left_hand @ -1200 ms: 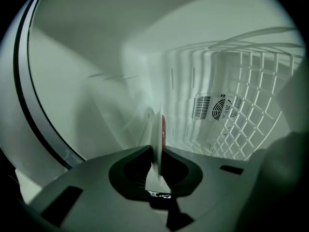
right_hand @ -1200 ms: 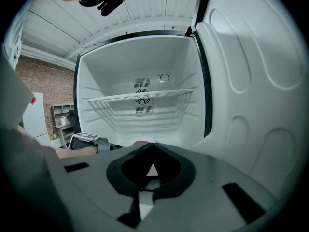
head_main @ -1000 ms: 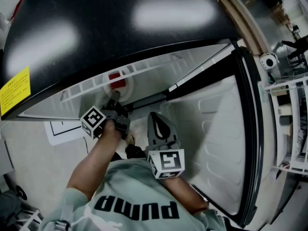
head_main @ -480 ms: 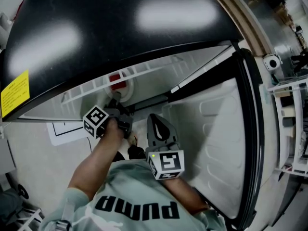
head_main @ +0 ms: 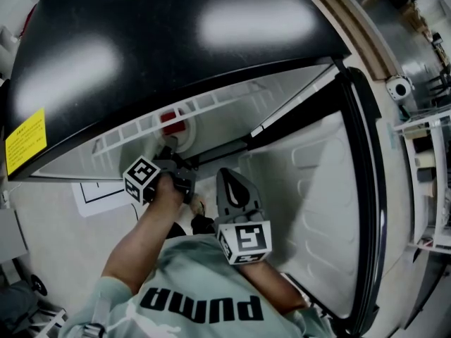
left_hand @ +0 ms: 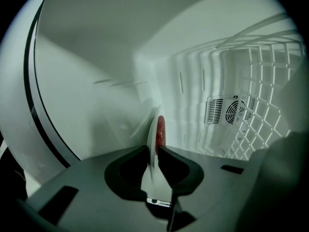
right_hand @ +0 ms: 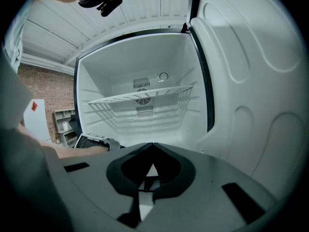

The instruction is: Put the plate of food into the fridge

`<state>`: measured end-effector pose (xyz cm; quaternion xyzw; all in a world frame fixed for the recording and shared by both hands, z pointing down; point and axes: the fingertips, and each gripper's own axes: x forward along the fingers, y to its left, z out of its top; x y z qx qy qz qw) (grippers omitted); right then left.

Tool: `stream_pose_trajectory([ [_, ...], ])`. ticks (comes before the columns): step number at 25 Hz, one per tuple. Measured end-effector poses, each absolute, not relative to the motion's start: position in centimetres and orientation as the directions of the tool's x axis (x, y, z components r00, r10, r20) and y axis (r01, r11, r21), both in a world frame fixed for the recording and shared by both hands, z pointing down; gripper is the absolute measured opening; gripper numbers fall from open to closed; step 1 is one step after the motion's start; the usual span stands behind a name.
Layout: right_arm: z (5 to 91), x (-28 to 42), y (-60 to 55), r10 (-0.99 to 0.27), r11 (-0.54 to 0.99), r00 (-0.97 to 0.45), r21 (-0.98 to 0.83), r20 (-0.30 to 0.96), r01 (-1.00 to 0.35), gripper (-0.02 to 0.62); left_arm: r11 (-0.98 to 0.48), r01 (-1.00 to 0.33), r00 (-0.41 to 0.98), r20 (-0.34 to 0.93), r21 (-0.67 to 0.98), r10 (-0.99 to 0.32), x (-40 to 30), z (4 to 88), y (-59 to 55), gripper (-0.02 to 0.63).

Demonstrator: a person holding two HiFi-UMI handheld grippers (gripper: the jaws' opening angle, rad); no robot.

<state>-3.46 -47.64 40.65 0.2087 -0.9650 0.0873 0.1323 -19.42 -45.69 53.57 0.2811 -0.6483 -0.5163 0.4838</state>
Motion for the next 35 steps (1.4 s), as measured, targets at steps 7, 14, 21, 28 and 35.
stream_pose_trajectory([
  [7, 40.2, -3.9, -47.3, -0.376, 0.899, -0.882, -0.118, 0.283, -0.421, 0.005, 0.311, 0.108, -0.390, 0.328, 0.944, -0.860, -20.1, 51.8, -46.2, 0.281],
  [14, 40.1, -4.6, -46.9, -0.348, 0.911, -0.895, -0.126, 0.278, -0.393, 0.005, 0.451, -0.167, -0.281, 0.396, 0.877, -0.874, -19.2, 50.8, -47.1, 0.424],
  [21, 40.2, -5.0, -46.8, -0.323, 0.915, -0.903, -0.151, 0.284, -0.374, 0.005, 0.569, -0.431, -0.242, 0.518, 0.700, -0.821, -18.3, 51.7, -47.2, 0.448],
  [28, 40.2, -5.0, -47.1, -0.320, 0.914, -0.907, -0.164, 0.272, -0.372, 0.005, 0.604, -0.560, -0.233, 0.592, 0.567, -0.771, -17.2, 52.6, -47.4, 0.448],
  [35, 40.3, -4.7, -47.5, -0.335, 0.905, -0.903, -0.174, 0.268, -0.388, 0.005, 0.594, -0.676, -0.266, 0.607, 0.435, -0.748, -16.5, 53.1, -47.4, 0.448],
])
